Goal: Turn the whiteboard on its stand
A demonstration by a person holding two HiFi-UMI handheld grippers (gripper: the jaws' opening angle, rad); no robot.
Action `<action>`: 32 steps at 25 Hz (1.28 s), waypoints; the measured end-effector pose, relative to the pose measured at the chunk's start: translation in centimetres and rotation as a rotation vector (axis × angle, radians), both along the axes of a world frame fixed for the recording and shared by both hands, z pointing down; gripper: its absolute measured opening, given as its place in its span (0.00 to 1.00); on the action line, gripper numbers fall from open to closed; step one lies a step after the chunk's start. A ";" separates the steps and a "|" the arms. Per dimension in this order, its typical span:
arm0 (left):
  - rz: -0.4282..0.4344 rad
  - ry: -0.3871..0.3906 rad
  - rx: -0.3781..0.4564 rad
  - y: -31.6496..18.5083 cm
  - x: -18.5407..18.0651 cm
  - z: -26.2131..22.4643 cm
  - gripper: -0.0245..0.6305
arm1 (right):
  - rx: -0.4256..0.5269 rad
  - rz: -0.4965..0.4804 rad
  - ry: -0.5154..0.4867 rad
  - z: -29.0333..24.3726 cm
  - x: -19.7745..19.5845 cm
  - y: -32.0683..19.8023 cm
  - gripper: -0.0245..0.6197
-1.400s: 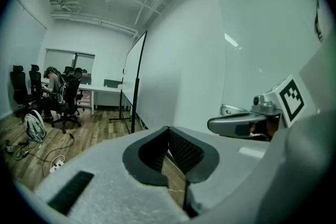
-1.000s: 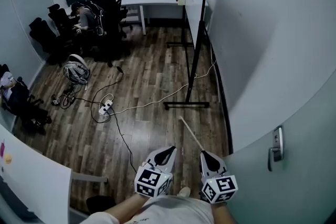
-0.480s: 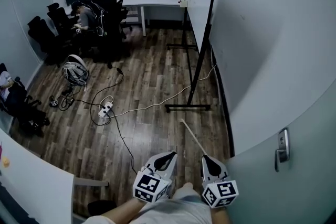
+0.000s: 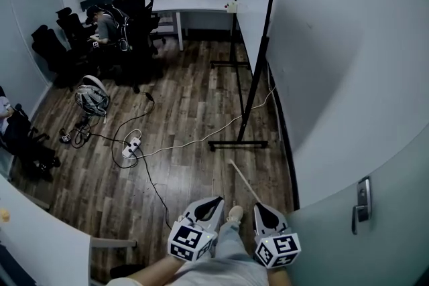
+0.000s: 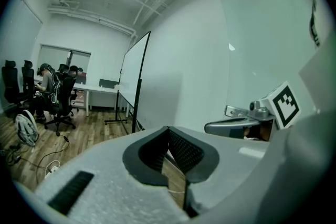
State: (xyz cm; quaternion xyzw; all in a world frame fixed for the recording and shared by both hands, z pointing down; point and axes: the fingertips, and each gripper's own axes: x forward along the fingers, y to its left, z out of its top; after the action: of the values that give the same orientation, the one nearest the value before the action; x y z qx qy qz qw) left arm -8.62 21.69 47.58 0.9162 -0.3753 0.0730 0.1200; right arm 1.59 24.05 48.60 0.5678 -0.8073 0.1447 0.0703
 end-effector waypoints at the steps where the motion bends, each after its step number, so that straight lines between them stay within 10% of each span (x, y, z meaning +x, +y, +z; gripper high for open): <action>1: -0.004 -0.002 0.003 -1.0 0.2 -0.1 0.05 | 0.001 -0.001 0.001 0.0 0.2 -1.1 0.04; 17: -0.063 -0.006 0.040 -22.1 7.4 -1.2 0.05 | 0.077 -0.076 0.021 -2.4 7.1 -23.2 0.04; 32: -0.091 -0.006 0.058 -32.0 13.0 -2.3 0.05 | 0.076 -0.080 0.011 -2.7 13.3 -32.9 0.04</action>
State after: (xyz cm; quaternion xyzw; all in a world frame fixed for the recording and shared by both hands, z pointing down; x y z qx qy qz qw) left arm 4.39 -10.28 45.25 0.9010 -0.4190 0.0596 0.0956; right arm 14.93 -8.87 45.87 0.5378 -0.8340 0.1080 0.0587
